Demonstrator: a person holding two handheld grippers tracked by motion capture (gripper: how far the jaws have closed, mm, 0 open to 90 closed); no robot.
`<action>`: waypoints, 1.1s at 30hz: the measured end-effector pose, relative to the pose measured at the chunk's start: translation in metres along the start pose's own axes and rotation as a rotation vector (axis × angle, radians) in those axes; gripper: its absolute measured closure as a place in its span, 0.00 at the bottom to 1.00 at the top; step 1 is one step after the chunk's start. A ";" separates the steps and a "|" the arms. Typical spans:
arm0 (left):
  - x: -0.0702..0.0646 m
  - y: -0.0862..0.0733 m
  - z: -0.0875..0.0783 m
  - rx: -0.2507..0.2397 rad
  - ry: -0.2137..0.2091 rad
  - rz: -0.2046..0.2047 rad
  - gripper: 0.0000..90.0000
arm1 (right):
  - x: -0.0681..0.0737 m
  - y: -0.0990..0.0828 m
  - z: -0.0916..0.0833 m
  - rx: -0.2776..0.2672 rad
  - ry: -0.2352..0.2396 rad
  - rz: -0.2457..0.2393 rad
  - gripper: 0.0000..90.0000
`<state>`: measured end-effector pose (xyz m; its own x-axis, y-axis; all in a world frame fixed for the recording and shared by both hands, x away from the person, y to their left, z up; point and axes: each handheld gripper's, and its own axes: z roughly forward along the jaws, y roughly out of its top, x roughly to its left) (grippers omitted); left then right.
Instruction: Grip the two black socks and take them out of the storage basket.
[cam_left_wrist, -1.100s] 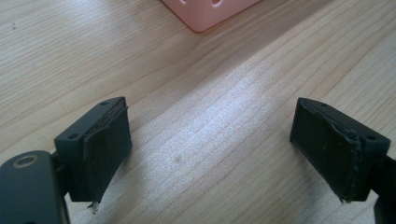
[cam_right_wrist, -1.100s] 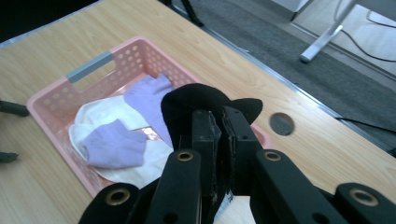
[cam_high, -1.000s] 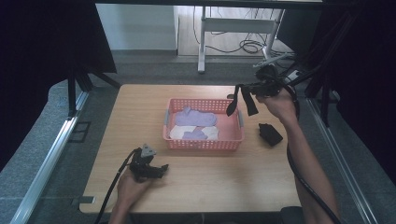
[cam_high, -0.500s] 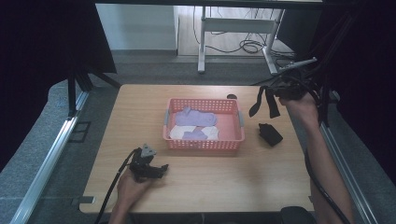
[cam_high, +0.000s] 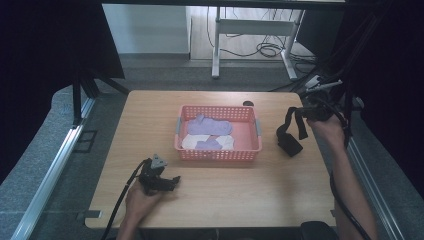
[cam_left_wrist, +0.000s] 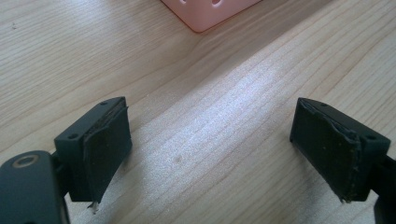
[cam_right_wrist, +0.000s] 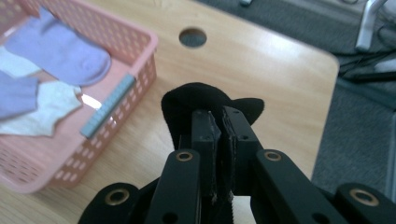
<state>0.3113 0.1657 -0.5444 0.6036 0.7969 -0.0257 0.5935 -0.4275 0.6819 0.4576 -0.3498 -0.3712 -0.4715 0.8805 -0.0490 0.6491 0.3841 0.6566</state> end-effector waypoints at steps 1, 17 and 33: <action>0.000 0.000 0.000 0.000 0.000 0.000 0.14 | -0.001 -0.005 0.005 0.008 0.000 0.005 0.94; 0.000 0.000 0.000 -0.004 -0.001 -0.006 0.14 | 0.015 -0.050 0.074 0.147 0.083 0.022 0.92; 0.000 0.000 0.000 -0.004 -0.001 -0.006 0.14 | 0.025 -0.053 0.079 0.127 0.080 0.013 0.56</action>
<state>0.3111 0.1653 -0.5446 0.6007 0.7989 -0.0302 0.5948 -0.4214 0.6846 0.4583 -0.3260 -0.4666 -0.5052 0.8627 0.0226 0.7235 0.4090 0.5561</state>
